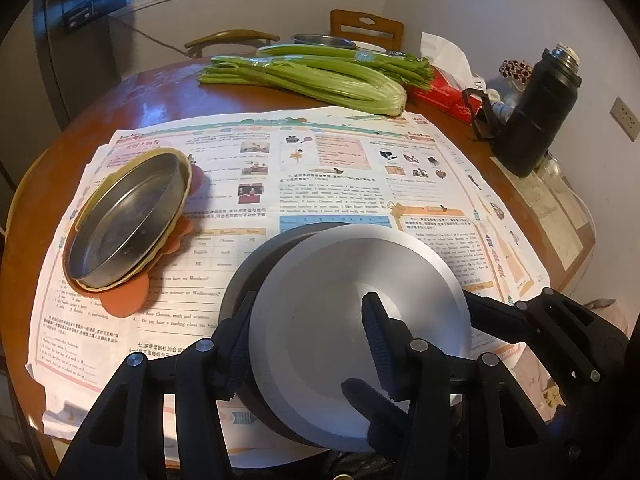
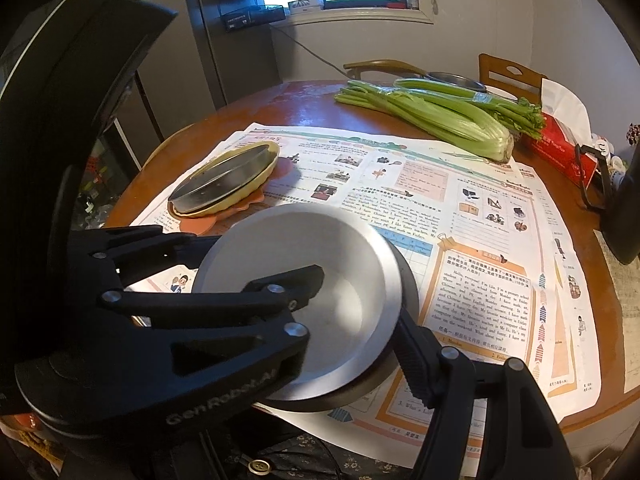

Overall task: Organize plates and bowls
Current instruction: 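Lower the white bowl into the nested bowls and open the left tool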

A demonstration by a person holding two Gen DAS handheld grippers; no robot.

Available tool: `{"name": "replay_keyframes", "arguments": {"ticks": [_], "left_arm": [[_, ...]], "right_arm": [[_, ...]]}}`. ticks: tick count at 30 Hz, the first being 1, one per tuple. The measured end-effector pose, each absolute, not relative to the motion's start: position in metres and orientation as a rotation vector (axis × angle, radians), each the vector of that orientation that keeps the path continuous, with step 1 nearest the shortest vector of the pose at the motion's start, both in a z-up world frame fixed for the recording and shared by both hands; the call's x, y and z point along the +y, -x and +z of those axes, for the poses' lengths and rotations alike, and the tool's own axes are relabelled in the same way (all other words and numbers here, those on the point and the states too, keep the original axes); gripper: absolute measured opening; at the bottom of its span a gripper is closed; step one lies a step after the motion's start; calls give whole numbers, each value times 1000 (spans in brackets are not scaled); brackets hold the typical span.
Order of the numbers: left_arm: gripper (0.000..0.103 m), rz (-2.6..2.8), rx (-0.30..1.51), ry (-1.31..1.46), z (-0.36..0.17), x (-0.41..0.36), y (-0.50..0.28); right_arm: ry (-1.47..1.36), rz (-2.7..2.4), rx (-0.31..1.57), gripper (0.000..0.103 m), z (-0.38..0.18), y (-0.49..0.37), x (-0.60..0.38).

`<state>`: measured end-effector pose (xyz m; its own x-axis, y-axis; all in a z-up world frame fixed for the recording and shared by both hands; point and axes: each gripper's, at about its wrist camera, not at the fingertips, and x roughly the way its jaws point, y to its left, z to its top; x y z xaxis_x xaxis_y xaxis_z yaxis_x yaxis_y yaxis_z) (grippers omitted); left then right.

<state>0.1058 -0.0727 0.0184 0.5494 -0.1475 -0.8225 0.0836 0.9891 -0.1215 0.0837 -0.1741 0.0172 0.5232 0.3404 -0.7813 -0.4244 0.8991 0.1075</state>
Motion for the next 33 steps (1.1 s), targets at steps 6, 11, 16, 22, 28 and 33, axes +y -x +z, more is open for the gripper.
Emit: {"name": "replay_keyframes", "arguments": {"ticks": [6, 11, 16, 22, 28, 33], "left_arm": [[53, -138, 979, 84, 19, -69, -105], [53, -142, 973, 91, 21, -68, -104], [53, -141, 965, 95, 23, -65, -103], [53, -140, 955, 107, 26, -62, -101], [53, -127, 930, 115, 32, -58, -97], [54, -106, 909, 109, 36, -54, -95]], "right_arm": [[98, 458, 910, 70, 17, -83, -175], [96, 461, 905, 70, 19, -81, -175], [103, 452, 899, 70, 21, -80, -175], [97, 447, 897, 70, 22, -80, -178], [84, 437, 887, 70, 26, -80, -182], [72, 421, 871, 70, 31, -80, -187]]}}
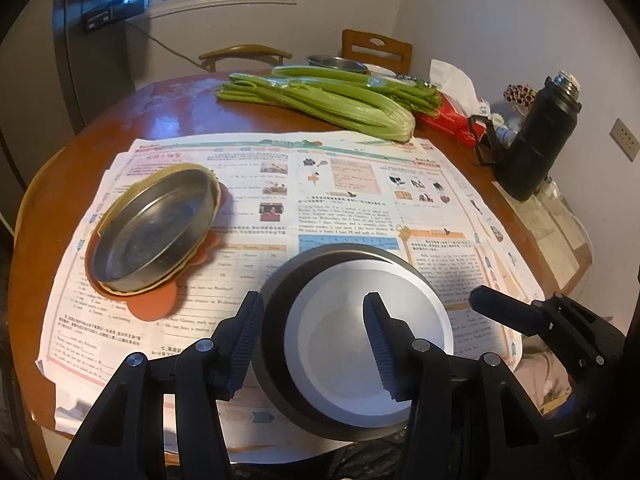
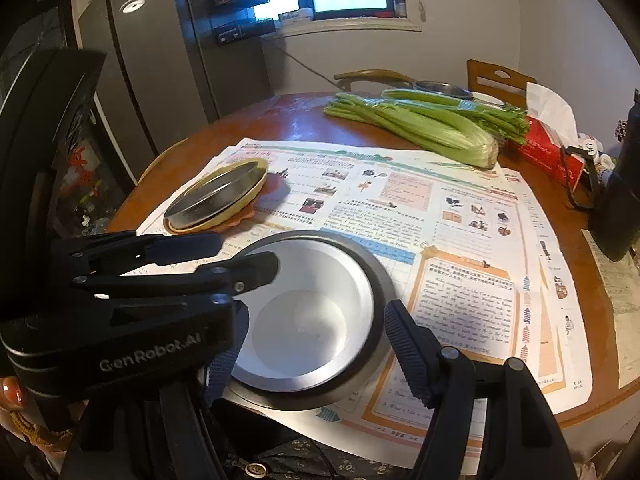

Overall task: Organize plates and bowls
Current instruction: 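Lower the white bowl into the nested bowls and open the left tool, then grasp the rim of the steel bowl stack with the left tool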

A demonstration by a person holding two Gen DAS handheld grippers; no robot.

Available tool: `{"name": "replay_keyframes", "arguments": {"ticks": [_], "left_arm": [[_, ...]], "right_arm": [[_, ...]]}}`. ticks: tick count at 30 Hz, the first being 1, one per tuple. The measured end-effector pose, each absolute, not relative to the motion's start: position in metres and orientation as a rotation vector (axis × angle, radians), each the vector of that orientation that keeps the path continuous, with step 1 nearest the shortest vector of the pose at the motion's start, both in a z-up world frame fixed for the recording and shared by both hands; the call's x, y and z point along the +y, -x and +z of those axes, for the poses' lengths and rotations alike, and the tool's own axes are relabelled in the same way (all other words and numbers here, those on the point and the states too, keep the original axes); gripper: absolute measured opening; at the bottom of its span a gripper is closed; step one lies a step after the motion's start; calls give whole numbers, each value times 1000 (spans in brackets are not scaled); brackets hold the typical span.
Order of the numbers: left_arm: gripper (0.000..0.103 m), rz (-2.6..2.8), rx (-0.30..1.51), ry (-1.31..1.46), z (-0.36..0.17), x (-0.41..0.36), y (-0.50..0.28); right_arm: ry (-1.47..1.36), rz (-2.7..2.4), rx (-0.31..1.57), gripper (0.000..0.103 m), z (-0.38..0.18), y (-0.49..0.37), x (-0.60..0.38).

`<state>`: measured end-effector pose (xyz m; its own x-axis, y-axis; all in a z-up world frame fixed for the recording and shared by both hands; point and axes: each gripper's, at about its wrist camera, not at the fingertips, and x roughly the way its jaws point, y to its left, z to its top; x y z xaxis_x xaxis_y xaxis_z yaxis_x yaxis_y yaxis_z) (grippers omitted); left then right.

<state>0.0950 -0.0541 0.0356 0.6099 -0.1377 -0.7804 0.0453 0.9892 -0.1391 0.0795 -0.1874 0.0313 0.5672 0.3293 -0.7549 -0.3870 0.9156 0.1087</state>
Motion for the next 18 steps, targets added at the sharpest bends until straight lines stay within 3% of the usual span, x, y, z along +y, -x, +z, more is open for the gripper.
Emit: {"name": "replay_keyframes", "arguments": {"ticks": [18], "left_arm": [[56, -61, 913, 93, 29, -46, -98]], "right_arm": [[48, 382, 883, 71, 30, -87, -201]]}}
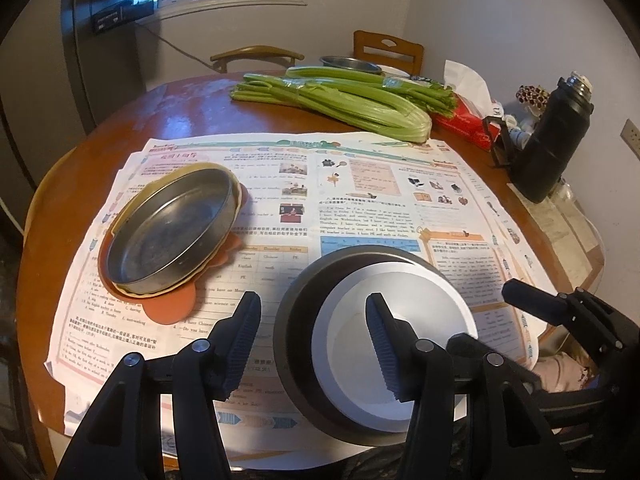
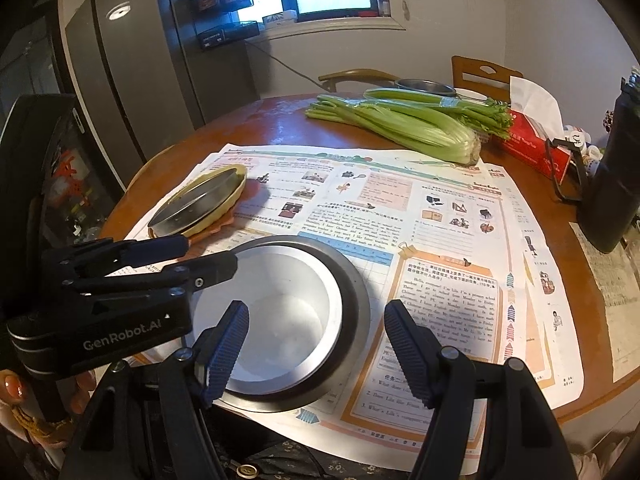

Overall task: Organize plates and bowls
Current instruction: 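Grasp the rim of the steel bowl stack with the left tool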

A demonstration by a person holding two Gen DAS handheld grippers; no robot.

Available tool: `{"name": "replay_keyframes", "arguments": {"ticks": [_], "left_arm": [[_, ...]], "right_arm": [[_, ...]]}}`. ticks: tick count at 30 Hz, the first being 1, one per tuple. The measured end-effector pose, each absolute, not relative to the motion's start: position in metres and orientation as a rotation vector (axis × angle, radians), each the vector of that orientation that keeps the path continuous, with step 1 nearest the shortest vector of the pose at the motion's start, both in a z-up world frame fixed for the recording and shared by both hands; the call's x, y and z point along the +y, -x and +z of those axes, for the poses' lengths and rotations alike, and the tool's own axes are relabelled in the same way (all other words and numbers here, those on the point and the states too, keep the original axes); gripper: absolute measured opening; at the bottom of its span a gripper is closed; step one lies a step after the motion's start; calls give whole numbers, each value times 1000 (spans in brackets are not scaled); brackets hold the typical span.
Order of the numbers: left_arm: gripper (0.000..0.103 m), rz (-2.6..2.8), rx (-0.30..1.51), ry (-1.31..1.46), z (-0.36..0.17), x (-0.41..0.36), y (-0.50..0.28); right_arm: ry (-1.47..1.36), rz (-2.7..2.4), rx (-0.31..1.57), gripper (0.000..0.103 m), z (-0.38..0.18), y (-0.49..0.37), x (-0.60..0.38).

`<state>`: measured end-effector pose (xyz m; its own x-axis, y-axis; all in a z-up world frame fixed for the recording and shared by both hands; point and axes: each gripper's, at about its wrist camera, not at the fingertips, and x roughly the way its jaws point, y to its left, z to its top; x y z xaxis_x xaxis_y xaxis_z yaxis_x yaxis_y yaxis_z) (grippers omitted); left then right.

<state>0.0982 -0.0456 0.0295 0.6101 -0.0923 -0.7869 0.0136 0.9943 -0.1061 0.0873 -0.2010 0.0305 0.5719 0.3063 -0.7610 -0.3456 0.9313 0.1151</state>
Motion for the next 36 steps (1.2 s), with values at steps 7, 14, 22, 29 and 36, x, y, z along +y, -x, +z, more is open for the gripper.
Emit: {"name": "replay_keyframes", "arguments": {"ticks": [7, 14, 22, 29, 36], "left_arm": [[56, -65, 931, 102, 22, -44, -98], [56, -86, 962, 133, 10, -40, -103], [56, -84, 987, 155, -1, -35, -108], [57, -73, 1005, 165, -10, -29, -111], [57, -83, 1027, 165, -19, -31, -113]], "right_arm": [[32, 366, 896, 71, 26, -90, -209], [9, 361, 932, 71, 14, -95, -215], [-10, 375, 968, 71, 2, -98, -215], [-6, 387, 988, 71, -6, -97, -211], [-29, 410, 993, 71, -9, -98, -210]]}}
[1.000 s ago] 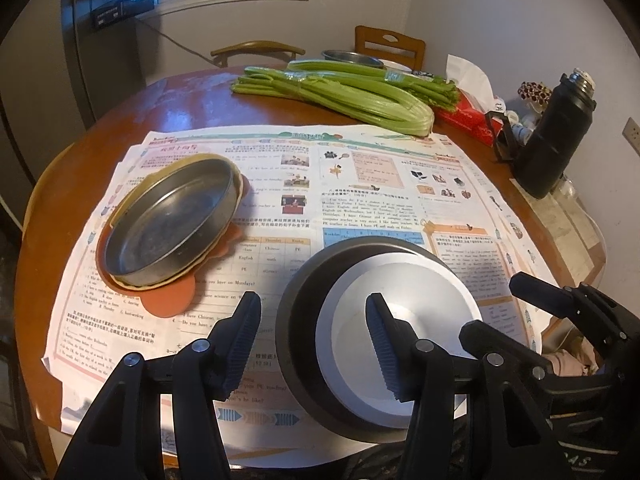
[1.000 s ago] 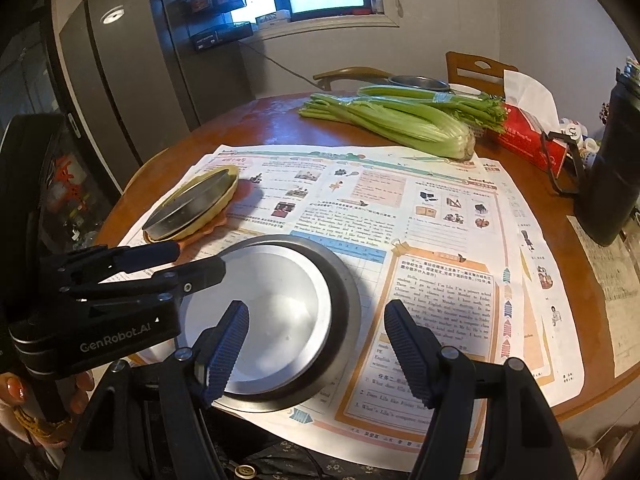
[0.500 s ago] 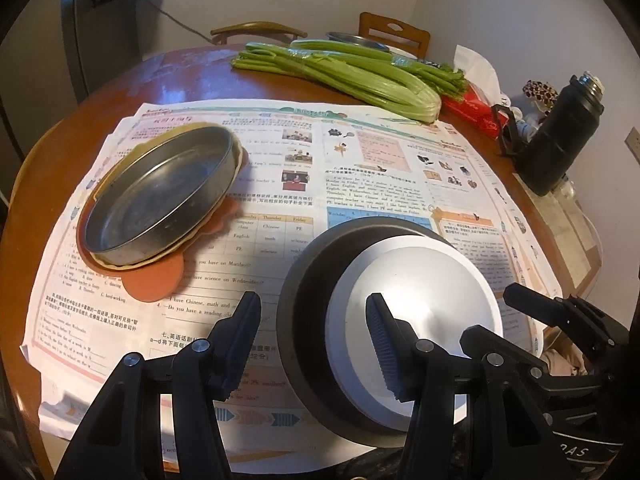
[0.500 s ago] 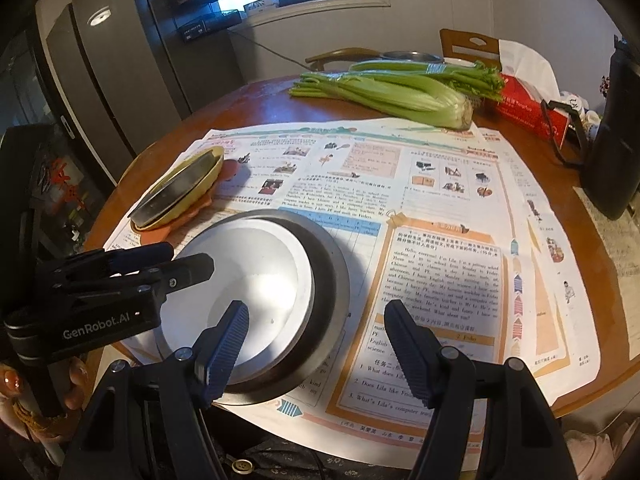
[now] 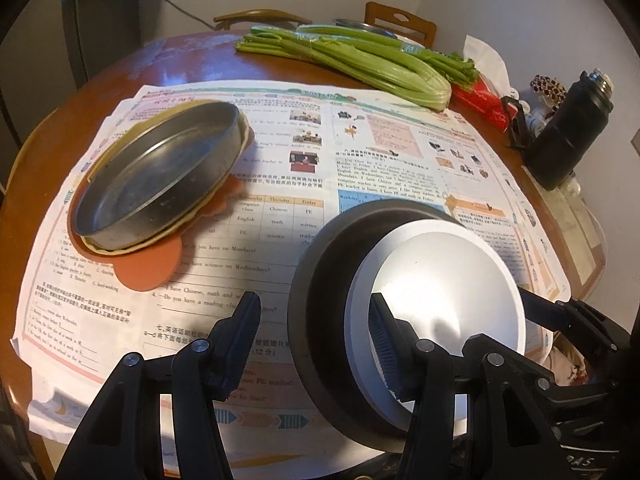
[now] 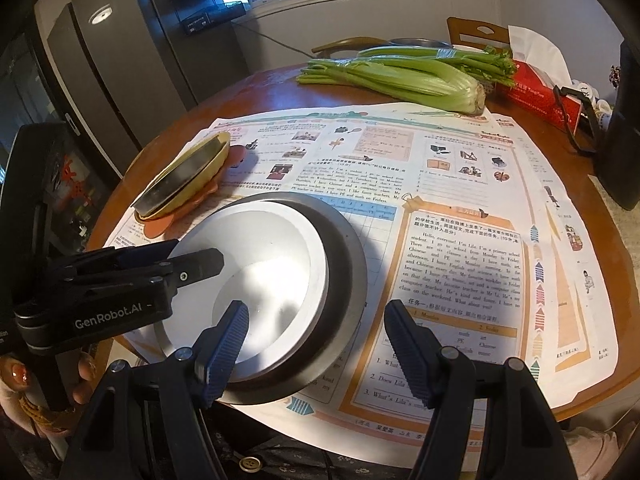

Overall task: Organize plates and bowls
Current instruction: 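Grasp the rim of the steel bowl stack with the left tool, then lift the bowl stack with the left tool and carry it over the plate stack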

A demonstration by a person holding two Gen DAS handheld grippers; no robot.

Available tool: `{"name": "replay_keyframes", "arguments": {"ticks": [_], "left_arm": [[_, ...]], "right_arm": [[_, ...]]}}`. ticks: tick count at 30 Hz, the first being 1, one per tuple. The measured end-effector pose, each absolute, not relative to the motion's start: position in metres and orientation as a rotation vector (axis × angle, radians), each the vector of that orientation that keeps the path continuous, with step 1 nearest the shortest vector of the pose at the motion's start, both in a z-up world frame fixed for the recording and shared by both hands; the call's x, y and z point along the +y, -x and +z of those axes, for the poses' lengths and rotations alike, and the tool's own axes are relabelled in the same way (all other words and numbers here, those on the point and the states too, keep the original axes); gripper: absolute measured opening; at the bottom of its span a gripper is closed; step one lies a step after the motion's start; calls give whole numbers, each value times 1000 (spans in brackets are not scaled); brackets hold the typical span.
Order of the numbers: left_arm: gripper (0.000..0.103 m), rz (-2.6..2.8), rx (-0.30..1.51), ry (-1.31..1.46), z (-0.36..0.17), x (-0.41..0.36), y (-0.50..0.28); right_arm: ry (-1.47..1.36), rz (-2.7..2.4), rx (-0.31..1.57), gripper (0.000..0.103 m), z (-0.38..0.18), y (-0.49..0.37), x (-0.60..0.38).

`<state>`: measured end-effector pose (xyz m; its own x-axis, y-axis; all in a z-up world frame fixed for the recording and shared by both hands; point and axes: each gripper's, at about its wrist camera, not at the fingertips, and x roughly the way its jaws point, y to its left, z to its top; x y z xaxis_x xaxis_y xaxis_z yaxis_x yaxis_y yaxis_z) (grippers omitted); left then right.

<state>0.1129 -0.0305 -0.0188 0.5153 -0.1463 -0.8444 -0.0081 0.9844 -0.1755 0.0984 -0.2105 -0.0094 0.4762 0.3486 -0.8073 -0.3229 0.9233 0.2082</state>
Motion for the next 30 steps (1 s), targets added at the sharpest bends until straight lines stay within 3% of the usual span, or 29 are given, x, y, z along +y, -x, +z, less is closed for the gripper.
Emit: {"name": "replay_keyframes", "arguments": {"ticks": [16, 30], "left_arm": [[55, -130, 1067, 224, -30, -34, -115], [52, -108, 1024, 233, -7, -27, -99]], "right_arm": [[-35, 480, 995, 71, -13, -95, -203], [0, 476, 980, 69, 1, -88, -188]]}}
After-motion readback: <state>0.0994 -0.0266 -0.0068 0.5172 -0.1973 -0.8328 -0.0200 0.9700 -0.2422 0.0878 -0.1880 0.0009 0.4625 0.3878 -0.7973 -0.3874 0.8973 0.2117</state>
